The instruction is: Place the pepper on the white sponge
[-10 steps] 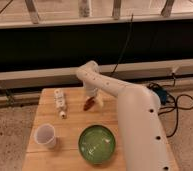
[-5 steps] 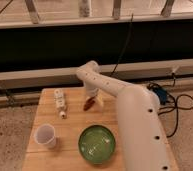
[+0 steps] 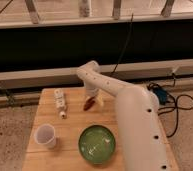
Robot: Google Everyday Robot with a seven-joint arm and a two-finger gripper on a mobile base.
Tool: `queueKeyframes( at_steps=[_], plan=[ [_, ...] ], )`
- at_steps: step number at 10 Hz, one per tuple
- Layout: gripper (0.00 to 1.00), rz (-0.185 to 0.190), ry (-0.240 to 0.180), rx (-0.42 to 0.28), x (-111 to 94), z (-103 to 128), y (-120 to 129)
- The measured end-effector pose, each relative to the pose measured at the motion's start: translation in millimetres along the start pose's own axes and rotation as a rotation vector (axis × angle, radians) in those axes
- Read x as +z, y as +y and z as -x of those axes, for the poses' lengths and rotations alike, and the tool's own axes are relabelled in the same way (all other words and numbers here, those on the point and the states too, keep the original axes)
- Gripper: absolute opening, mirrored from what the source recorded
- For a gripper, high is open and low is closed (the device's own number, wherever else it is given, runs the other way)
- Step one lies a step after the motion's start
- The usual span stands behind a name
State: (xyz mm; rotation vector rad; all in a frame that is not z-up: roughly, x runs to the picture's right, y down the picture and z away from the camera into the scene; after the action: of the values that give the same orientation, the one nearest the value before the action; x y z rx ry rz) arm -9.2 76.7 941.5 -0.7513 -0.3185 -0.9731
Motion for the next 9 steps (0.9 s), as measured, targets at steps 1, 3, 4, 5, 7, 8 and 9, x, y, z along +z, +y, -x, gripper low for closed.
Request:
queueKeyframes(
  at_steps=[1, 3, 4, 5, 7, 8, 9],
  plan=[
    [0.73, 0.001, -0.003, -0.002, -1.3, -0.5, 0.4],
    [0.74, 0.003, -0.008, -0.003, -0.8, -0.4, 1.3],
    [0.79, 0.004, -0.009, -0.004, -0.3, -0.3, 1.2],
    [0.8, 0.004, -0.01, -0.005, -0.5, -0.4, 1.6],
    [0.65, 0.005, -0.011, -0.01, -0.4, 0.1, 1.5],
    [0.56, 0.005, -0.011, -0.012, -0.4, 0.3, 1.4],
    [0.49, 0.006, -0.012, -0.013, -0.4, 0.5, 1.6]
  ],
)
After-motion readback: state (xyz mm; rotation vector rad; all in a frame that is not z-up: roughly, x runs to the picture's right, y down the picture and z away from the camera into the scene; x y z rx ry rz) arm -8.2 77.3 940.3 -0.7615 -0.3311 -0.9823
